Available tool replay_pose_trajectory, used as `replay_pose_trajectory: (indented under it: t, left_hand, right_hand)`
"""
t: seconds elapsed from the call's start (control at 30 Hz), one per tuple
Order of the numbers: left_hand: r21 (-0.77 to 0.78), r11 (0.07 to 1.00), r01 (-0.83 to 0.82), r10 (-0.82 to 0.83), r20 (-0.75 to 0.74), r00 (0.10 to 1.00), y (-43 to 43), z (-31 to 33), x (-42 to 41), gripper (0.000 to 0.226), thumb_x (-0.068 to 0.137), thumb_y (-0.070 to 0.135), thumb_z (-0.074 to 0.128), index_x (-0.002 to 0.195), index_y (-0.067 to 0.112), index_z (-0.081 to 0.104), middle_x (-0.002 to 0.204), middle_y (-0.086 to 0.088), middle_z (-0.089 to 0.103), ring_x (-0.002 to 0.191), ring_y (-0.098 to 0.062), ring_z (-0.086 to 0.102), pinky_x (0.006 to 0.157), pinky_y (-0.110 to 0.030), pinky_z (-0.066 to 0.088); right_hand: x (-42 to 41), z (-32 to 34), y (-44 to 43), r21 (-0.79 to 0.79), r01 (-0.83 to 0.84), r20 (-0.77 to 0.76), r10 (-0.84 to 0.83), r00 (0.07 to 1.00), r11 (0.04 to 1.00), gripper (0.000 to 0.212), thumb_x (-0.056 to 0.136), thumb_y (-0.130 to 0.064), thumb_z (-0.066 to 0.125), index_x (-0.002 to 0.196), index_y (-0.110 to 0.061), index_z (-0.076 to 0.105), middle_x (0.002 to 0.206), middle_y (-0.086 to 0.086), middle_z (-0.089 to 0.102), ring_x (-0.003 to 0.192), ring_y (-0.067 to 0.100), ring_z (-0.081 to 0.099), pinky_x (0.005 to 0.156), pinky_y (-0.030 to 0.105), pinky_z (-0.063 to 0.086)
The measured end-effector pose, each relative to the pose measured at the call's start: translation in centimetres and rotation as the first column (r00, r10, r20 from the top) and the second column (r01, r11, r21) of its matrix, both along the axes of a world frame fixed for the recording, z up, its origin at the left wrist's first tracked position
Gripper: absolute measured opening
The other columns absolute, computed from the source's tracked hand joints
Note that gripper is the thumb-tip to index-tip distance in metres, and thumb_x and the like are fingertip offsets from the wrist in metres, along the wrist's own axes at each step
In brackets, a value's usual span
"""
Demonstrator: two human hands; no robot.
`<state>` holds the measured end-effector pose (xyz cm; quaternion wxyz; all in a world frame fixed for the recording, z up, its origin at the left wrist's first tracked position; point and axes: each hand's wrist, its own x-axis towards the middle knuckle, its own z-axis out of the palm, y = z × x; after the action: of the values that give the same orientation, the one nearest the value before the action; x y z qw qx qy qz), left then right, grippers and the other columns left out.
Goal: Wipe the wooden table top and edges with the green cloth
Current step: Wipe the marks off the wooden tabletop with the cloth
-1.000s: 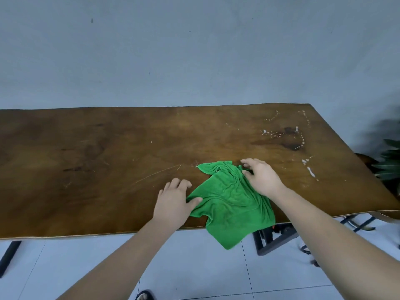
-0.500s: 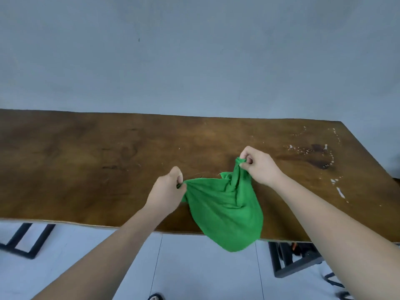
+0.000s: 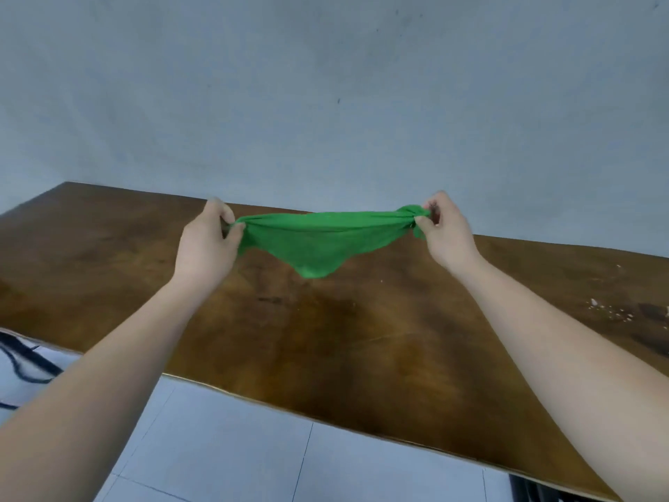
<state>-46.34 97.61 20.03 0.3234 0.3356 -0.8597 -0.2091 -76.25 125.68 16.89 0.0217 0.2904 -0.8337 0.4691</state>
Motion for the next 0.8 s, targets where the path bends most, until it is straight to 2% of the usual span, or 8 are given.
replay_pose_trajectory:
  t: [0.13, 0.23, 0.33, 0.4, 0.47, 0.57, 0.67, 0.8]
  left_hand:
    - [0.012, 0.984, 0.179, -0.180, 0.077, 0.981, -1.6, -2.8, 2.0, 0.026, 0.102, 0.021, 0.074, 0.092, 0.029, 0.051, 0.088, 0.003, 0.067, 0.078, -0.021, 0.066, 0.064, -0.044, 0.056]
    - [0.043, 0.937, 0.348, -0.346, 0.268, 0.899, -2.4, -8.1, 4.0, 0.034, 0.090, 0.023, 0.087, 0.086, 0.034, 0.055, 0.088, 0.013, 0.066, 0.082, -0.003, 0.065, 0.069, -0.036, 0.056]
    - [0.221, 0.875, 0.430, -0.484, 0.426, 0.764, -3.2, -12.6, 5.2, 0.024, 0.092, 0.037, 0.085, 0.082, 0.035, 0.063, 0.087, 0.014, 0.070, 0.087, -0.002, 0.067, 0.078, -0.034, 0.060]
    - [0.298, 0.856, 0.421, -0.515, 0.436, 0.738, -3.8, -14.3, 5.0, 0.021, 0.095, 0.043, 0.080, 0.083, 0.034, 0.066, 0.087, 0.012, 0.071, 0.086, -0.006, 0.068, 0.078, -0.035, 0.061]
    - [0.284, 0.853, 0.438, -0.521, 0.402, 0.753, -4.6, -15.2, 3.9, 0.016, 0.099, 0.044, 0.075, 0.089, 0.037, 0.065, 0.092, 0.013, 0.069, 0.088, -0.006, 0.068, 0.078, -0.036, 0.061]
    - [0.210, 0.846, 0.489, -0.532, 0.384, 0.755, -5.4, -16.3, 1.5, 0.010, 0.104, 0.045, 0.068, 0.112, 0.041, 0.064, 0.117, 0.023, 0.061, 0.111, -0.003, 0.063, 0.093, -0.035, 0.058]
    - [0.123, 0.877, 0.465, -0.473, 0.402, 0.784, -6.2, -17.5, -1.1, 0.030, 0.108, 0.042, 0.061, 0.137, 0.032, 0.059, 0.140, 0.016, 0.054, 0.126, -0.015, 0.058, 0.107, -0.043, 0.051]
    - [0.124, 0.936, 0.329, -0.350, 0.410, 0.842, -8.0, -18.5, -2.2, 0.044, 0.111, 0.039, 0.056, 0.154, 0.028, 0.051, 0.161, 0.008, 0.048, 0.147, -0.023, 0.049, 0.118, -0.048, 0.043]
  right_hand:
    - [1.7, -4.8, 0.4, 0.120, -0.038, 0.079, 0.029, 0.996, 0.992, 0.026, 0.105, -0.010, 0.071, 0.095, -0.028, 0.055, 0.102, -0.007, 0.068, 0.093, 0.019, 0.063, 0.078, 0.030, 0.045]
    - [2.5, -10.0, 1.5, 0.341, -0.074, 0.120, 0.035, 0.992, 0.937, 0.037, 0.099, -0.003, 0.074, 0.087, -0.035, 0.060, 0.110, -0.003, 0.069, 0.109, 0.027, 0.066, 0.091, 0.039, 0.048]
    - [3.3, -13.0, 1.7, 0.564, -0.088, 0.163, -0.006, 0.987, 0.821, 0.043, 0.098, 0.002, 0.064, 0.087, -0.039, 0.067, 0.123, -0.002, 0.066, 0.126, 0.031, 0.061, 0.113, 0.051, 0.048]
    - [3.7, -13.7, 0.9, 0.579, -0.040, 0.121, -0.037, 0.992, 0.814, 0.042, 0.098, 0.002, 0.060, 0.090, -0.038, 0.066, 0.123, -0.003, 0.064, 0.127, 0.030, 0.060, 0.114, 0.054, 0.047]
    - [4.4, -14.1, -0.7, 0.521, -0.008, 0.054, -0.024, 0.998, 0.853, 0.034, 0.101, -0.002, 0.062, 0.097, -0.035, 0.066, 0.119, -0.005, 0.064, 0.123, 0.029, 0.062, 0.111, 0.052, 0.050]
    - [6.3, -14.8, -4.6, 0.431, -0.084, -0.003, 0.094, 0.996, 0.898, 0.025, 0.109, -0.018, 0.062, 0.130, -0.029, 0.069, 0.135, -0.004, 0.066, 0.132, 0.025, 0.060, 0.115, 0.051, 0.050]
    - [8.1, -15.9, -9.3, 0.510, -0.200, -0.007, 0.237, 0.972, 0.837, 0.055, 0.116, -0.050, 0.049, 0.169, -0.036, 0.044, 0.175, -0.002, 0.042, 0.162, 0.024, 0.035, 0.135, 0.052, 0.028]
    - [9.6, -17.2, -14.8, 0.716, -0.196, -0.002, 0.282, 0.959, 0.670, 0.074, 0.111, -0.079, 0.015, 0.176, -0.047, 0.001, 0.186, -0.004, -0.007, 0.173, 0.025, -0.009, 0.139, 0.051, -0.006]
